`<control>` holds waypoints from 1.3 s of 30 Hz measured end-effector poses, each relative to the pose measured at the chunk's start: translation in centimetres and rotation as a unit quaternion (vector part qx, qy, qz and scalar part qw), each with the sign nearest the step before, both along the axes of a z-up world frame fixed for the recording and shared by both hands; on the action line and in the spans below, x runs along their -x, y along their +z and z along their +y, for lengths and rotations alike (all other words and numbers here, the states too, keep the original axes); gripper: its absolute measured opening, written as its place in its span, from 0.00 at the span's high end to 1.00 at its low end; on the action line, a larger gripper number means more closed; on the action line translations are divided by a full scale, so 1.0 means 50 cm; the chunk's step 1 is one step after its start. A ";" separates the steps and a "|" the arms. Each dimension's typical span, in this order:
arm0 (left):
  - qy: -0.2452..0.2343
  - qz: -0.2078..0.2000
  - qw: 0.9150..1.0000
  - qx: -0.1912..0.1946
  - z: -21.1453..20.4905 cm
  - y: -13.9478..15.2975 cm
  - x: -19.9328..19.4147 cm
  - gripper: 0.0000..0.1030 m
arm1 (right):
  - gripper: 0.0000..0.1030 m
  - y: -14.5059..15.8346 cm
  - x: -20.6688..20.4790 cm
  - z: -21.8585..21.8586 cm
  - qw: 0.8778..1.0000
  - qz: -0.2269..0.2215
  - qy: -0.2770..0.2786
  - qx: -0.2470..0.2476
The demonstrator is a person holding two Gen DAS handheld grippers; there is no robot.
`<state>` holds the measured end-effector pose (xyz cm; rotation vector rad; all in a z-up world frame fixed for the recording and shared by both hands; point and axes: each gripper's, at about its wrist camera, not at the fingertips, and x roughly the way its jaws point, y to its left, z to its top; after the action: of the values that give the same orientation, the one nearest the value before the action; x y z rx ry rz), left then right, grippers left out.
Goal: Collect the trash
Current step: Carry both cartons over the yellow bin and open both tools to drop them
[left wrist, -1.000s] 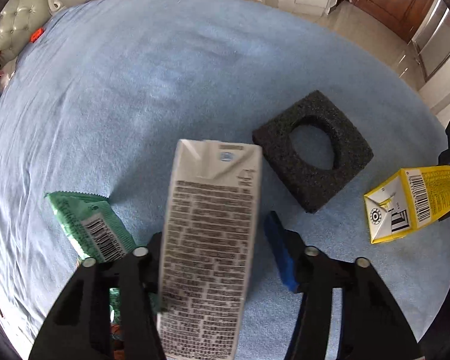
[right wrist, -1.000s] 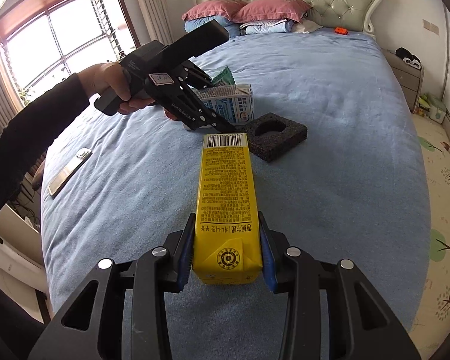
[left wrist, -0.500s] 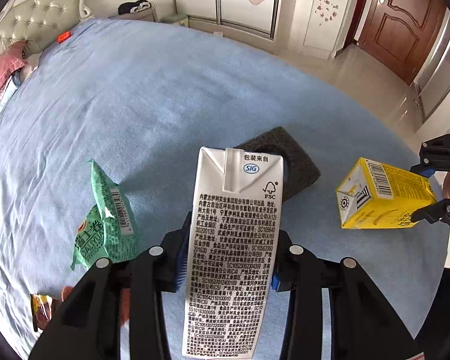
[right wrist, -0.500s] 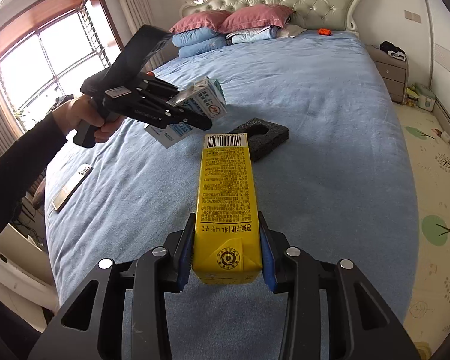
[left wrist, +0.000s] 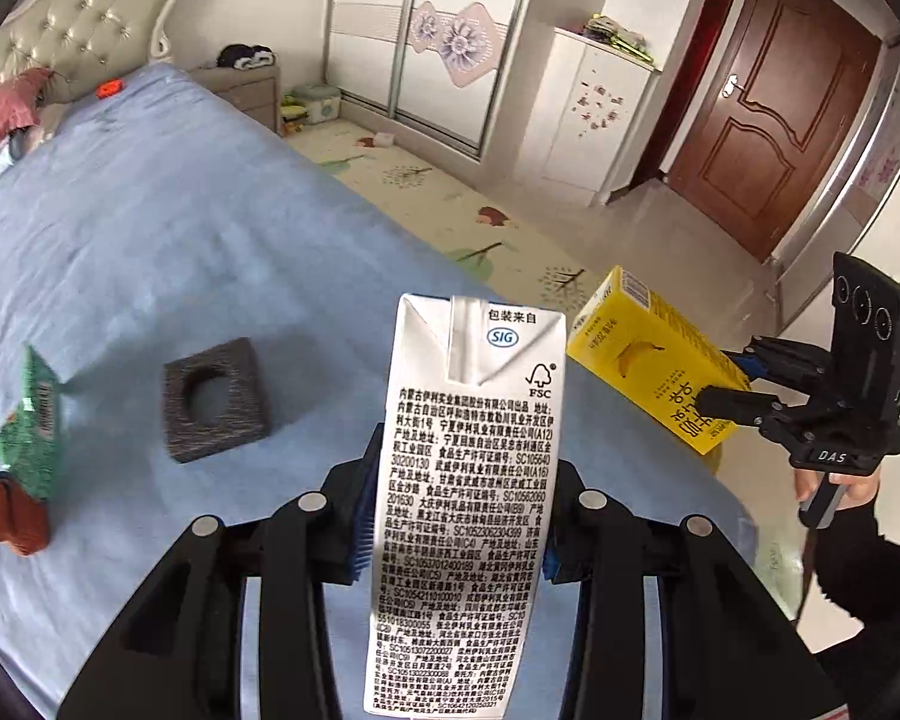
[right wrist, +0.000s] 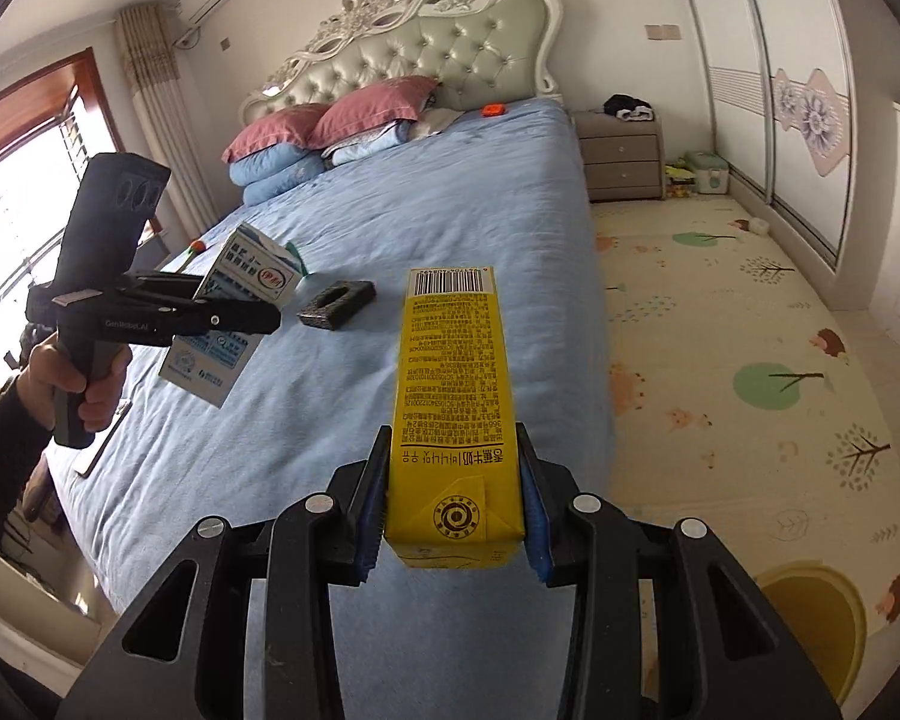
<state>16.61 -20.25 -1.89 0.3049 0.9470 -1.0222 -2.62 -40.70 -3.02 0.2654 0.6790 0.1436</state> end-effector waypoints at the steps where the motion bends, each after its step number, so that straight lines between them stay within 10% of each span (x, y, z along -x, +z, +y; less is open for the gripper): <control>1: -0.009 0.006 1.000 -0.002 -0.030 -0.007 0.018 0.61 | 0.64 -0.002 0.020 -0.021 1.000 0.001 -0.015 0.000; 19: -0.220 0.094 0.969 -0.056 -0.565 -0.165 0.329 0.61 | 0.64 -0.121 0.330 -0.329 0.970 0.050 -0.236 -0.023; 37: -0.176 0.214 0.951 -0.136 -0.797 -0.399 0.327 0.60 | 0.64 -0.299 0.332 -0.511 0.940 0.132 -0.305 -0.075; 39: -0.183 0.212 0.950 -0.134 -0.801 -0.409 0.331 0.43 | 0.64 -0.304 0.318 -0.519 0.941 0.141 -0.297 -0.076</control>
<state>0.06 -60.32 -22.31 0.5141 1.4629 -1.3301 -18.54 -66.66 -18.22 0.6360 0.8443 -0.4302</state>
